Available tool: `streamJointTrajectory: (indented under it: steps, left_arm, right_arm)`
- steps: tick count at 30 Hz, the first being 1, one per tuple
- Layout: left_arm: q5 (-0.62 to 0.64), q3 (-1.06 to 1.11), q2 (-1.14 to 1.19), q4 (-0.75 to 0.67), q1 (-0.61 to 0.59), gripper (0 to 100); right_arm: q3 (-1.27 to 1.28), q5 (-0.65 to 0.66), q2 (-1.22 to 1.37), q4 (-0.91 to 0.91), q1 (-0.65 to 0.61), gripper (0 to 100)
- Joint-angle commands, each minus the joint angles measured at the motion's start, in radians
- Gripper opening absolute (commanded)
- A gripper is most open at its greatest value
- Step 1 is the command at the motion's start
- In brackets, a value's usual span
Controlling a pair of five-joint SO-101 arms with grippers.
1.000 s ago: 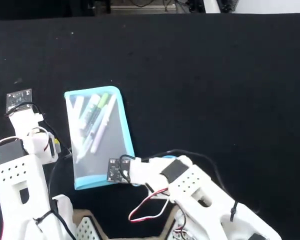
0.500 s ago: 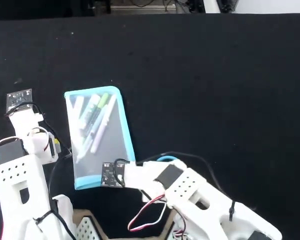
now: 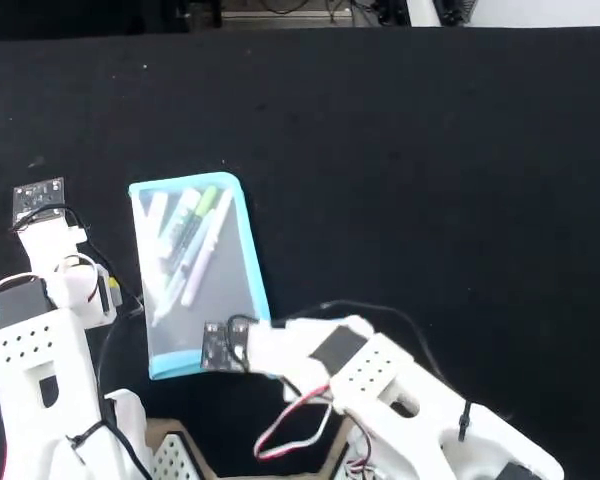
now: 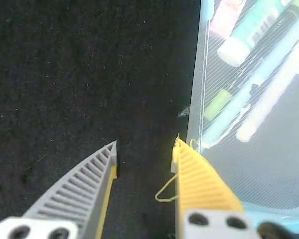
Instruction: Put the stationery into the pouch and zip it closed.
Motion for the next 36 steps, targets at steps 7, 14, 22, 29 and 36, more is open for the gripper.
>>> streamJointTrajectory:
  steps: [7,14,22,29,36]
  left_arm:
    - [0.011,-0.042,-0.021,-0.006,0.159,18]
    - [0.011,-0.045,-0.021,0.038,0.183,18]
    - [0.003,-0.15,-0.021,0.1,0.176,18]
    - [-0.037,-0.318,-0.021,0.25,0.177,18]
    - [-0.075,-0.348,-0.021,0.293,0.183,18]
  right_arm:
    - [-0.294,-0.037,0.002,0.11,0.219,1.0]
    - [-0.466,-0.163,0.002,0.149,0.216,1.0]
    - [-0.763,-0.252,0.004,0.316,0.215,1.0]
    - [-0.951,-0.275,0.007,0.318,0.215,1.0]
    - [-1.132,-0.275,0.01,0.313,0.124,1.0]
